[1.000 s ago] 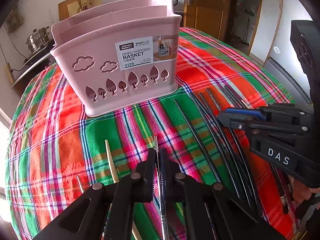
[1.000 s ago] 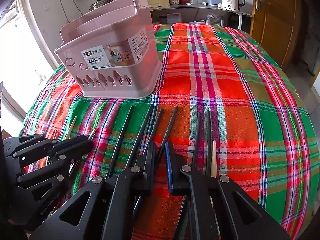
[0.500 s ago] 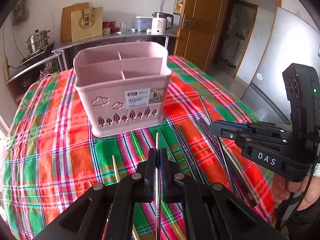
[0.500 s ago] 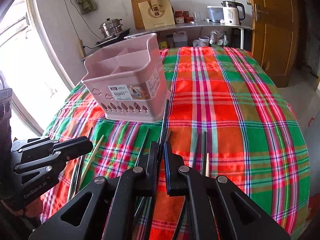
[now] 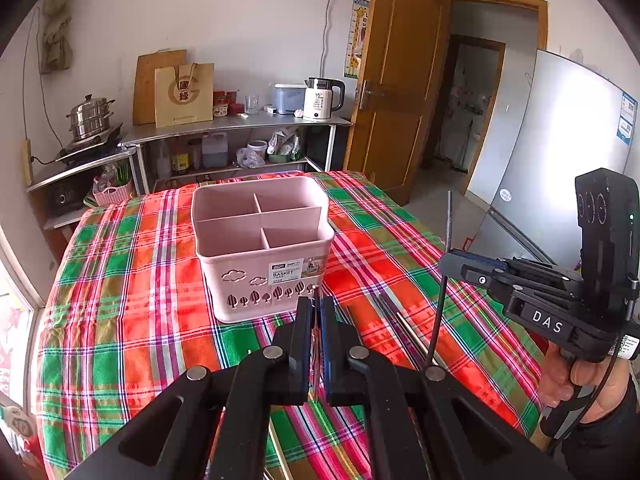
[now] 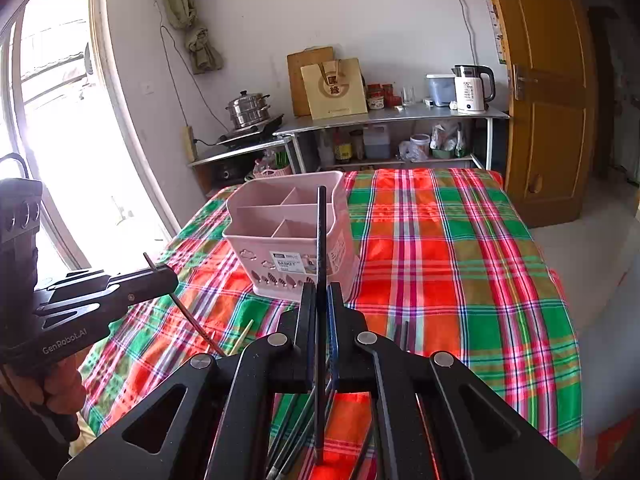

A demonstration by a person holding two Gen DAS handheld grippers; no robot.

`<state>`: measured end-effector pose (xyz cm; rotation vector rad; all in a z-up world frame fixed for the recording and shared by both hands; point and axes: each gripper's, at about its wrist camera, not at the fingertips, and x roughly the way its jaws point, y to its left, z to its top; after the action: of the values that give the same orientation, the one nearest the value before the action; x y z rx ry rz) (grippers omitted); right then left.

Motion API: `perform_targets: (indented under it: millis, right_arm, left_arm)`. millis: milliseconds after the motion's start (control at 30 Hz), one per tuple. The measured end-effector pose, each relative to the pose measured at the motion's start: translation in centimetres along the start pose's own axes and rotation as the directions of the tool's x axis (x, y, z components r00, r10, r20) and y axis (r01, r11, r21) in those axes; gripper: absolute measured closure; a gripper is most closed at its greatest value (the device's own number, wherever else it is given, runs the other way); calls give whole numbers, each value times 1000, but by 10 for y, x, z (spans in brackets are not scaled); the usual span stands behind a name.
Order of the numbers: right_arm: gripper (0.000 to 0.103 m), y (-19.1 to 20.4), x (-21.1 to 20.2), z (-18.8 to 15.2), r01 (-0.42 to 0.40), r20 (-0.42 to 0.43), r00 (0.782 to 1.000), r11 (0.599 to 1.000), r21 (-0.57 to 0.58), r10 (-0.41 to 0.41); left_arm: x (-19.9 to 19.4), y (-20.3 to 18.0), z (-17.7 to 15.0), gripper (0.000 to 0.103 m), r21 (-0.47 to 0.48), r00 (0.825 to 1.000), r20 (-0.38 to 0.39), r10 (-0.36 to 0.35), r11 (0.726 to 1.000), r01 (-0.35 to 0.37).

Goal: Organize utensils
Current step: 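Lift the metal chopstick with the left tool while the right tool carries the black chopstick toward the basket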

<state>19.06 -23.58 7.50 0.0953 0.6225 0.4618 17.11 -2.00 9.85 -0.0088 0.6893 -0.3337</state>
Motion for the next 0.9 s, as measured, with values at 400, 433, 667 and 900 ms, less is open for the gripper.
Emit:
perform_targets:
  millis: [400, 433, 667, 900]
  right_arm:
    - [98, 4, -12, 15, -17, 42, 999, 999, -27, 18]
    - [98, 6, -13, 17, -19, 46, 999, 999, -32, 20]
    - [98, 19, -15, 44, -50, 104, 993, 997, -52, 56]
    - [98, 31, -9, 87, -97, 171, 980, 994, -42, 102]
  left_arm:
    - [-5, 10, 14, 99, -12, 1000, -7, 11, 1000, -11]
    - [-6, 12, 17, 99, -16, 1000, -6, 11, 1000, -11]
    - [-20, 34, 54, 99, -62, 999, 38, 17, 998, -14]
    - [-31, 54, 103, 99, -93, 994, 92, 50, 995, -41]
